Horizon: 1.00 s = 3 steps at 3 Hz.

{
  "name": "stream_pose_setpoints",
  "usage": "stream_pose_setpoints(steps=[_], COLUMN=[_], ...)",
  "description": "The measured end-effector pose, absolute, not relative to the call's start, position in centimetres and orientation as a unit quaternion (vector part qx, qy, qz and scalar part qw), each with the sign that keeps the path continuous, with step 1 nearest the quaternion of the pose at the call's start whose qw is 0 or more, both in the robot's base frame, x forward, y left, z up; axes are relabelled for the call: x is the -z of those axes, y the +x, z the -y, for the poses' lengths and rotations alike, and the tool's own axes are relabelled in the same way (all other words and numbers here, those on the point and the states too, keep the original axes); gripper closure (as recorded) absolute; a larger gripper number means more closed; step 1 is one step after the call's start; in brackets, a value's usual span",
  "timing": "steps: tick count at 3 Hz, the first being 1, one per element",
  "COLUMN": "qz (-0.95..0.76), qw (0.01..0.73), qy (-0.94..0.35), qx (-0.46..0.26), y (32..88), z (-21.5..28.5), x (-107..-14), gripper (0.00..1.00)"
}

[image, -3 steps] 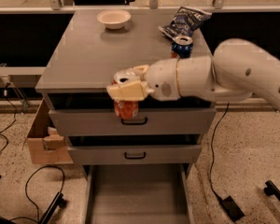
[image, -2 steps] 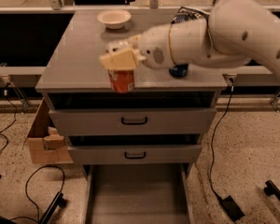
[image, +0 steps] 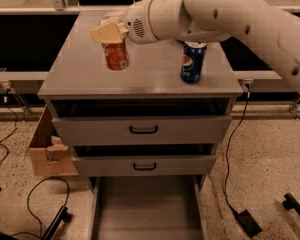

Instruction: Pick coke can from bottom drawer and place on counter

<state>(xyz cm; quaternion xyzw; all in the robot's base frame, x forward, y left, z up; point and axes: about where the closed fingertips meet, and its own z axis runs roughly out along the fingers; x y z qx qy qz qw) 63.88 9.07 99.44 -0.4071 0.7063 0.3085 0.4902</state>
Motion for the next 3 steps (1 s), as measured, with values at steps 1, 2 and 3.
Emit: stream_pose_setpoints(steps=[1,2,3], qz=[-0.72,-0.728,-0.736], qw=[0.506,0.521,0.531], qy=[-0.375,-0.345,-0.32], qx=[-0.292,-0.282,-0.273], y=[68.4,71.3,73.5], z=[-10.9,-12.1,-13.6], x=[-98.0,-96.4,-93.7], gripper=[1.0,1.0,1.0])
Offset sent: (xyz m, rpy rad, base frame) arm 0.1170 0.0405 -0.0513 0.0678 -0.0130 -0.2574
